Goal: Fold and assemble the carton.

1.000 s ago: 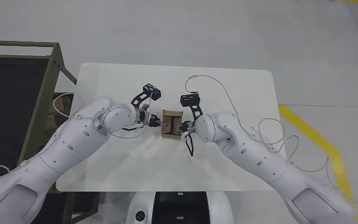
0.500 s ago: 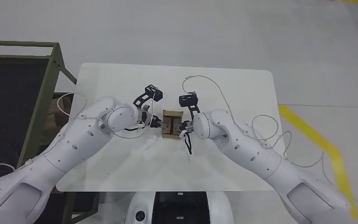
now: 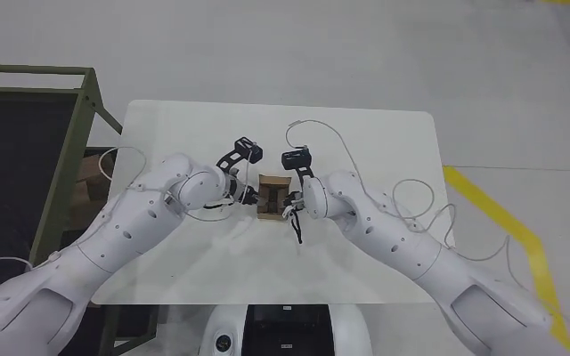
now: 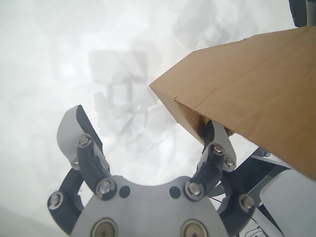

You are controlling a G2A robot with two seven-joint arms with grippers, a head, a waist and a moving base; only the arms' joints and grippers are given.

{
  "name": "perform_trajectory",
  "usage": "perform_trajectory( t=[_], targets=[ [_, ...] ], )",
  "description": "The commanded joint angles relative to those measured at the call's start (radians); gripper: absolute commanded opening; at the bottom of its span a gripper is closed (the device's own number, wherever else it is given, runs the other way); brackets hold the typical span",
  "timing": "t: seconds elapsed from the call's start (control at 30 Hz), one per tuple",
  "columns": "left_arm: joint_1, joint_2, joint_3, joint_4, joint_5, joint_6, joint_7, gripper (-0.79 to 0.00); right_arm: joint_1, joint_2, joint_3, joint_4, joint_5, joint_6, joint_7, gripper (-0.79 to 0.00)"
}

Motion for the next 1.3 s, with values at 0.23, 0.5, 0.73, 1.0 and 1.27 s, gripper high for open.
perform_trajectory(
  t=[0.23, 0.5, 0.73, 1.0, 1.27],
  targets=[
    [-0.002, -0.015, 0.005, -0.004, 0.043, 0.015, -0.033, 0.0, 0.004, -0.01, 0.0, 0.017, -0.007, -0.005, 0.005, 0.0],
    [-0.003, -0.028, 0.004, -0.007, 0.061, 0.018, -0.052, 0.0, 0.004, -0.018, 0.003, 0.027, -0.016, -0.009, 0.009, 0.0],
    [0.0, -0.037, -0.001, -0.011, 0.076, 0.013, -0.066, 0.0, -0.004, -0.018, 0.015, 0.024, -0.032, -0.014, 0.014, 0.0],
    [0.014, -0.041, -0.02, -0.018, 0.087, 0.008, -0.072, 0.0, -0.02, -0.017, 0.031, 0.006, -0.06, -0.023, 0.023, -0.065],
    [0.036, -0.041, -0.046, -0.031, 0.095, 0.0, -0.084, -0.074, -0.028, -0.023, 0.037, 0.004, -0.088, -0.035, 0.035, -0.145]
  ],
)
